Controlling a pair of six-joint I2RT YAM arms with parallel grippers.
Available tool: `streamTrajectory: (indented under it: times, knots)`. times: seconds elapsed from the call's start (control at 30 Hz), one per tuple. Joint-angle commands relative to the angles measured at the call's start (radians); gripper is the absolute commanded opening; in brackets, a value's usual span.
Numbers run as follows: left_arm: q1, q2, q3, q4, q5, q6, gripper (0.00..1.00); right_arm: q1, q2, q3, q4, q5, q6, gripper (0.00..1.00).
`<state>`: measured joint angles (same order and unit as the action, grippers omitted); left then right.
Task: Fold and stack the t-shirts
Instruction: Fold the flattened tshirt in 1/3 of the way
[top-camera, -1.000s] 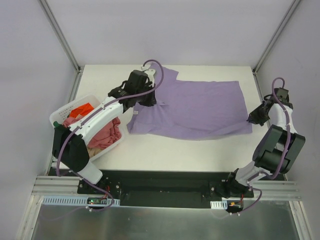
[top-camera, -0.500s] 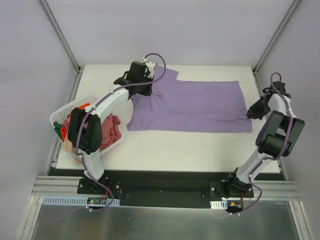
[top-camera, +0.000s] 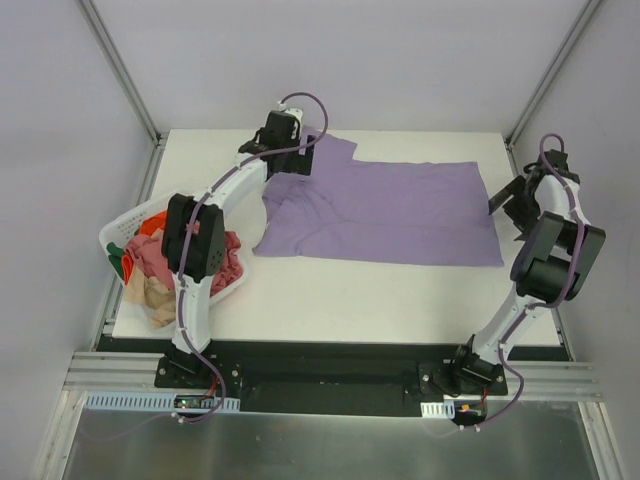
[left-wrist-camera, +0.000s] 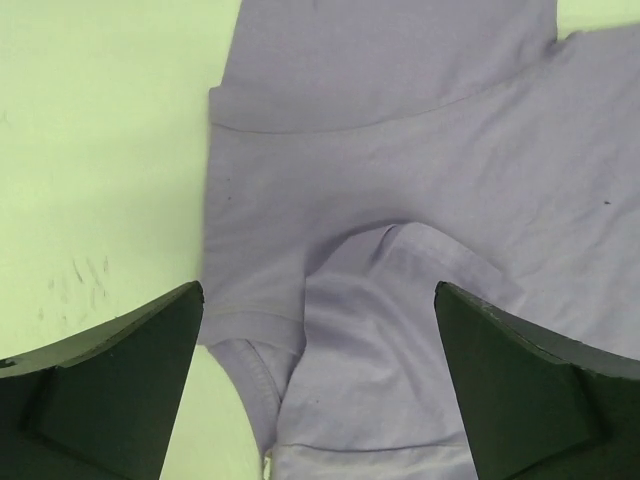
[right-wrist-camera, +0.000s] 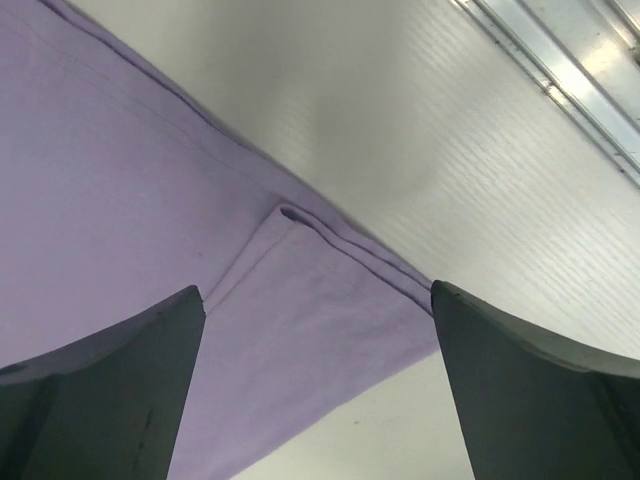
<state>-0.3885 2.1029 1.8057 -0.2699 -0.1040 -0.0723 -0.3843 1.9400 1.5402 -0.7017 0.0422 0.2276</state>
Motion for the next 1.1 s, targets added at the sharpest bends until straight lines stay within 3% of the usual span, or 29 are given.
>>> streamTrajectory:
  times: [0.0, 0.23, 0.37, 0.63, 0.83, 1.07]
  knots:
    - [0.003, -0.147, -0.026, -0.012, -0.039, -0.105, 0.99, 0.03, -0.169, -0.055, -0.016, 0.05, -0.052, 0.97]
    - [-0.004, -0.334, -0.334, -0.008, 0.229, -0.323, 0.99, 0.189, -0.211, -0.187, 0.03, -0.075, -0.209, 0.96]
    - [-0.004, -0.278, -0.394, -0.011, 0.303, -0.365, 0.99, 0.211, -0.106, -0.154, 0.034, -0.162, -0.22, 0.96]
    - [-0.004, -0.187, -0.497, -0.015, 0.349, -0.414, 0.99, 0.185, 0.024, -0.086, -0.001, -0.11, -0.244, 0.96]
    - [-0.006, -0.254, -0.707, -0.018, 0.349, -0.471, 0.99, 0.151, -0.091, -0.254, 0.004, -0.067, -0.189, 0.96]
    - [-0.07, -0.507, -0.979, -0.031, 0.288, -0.526, 0.99, 0.088, -0.347, -0.555, 0.028, 0.082, -0.068, 0.96]
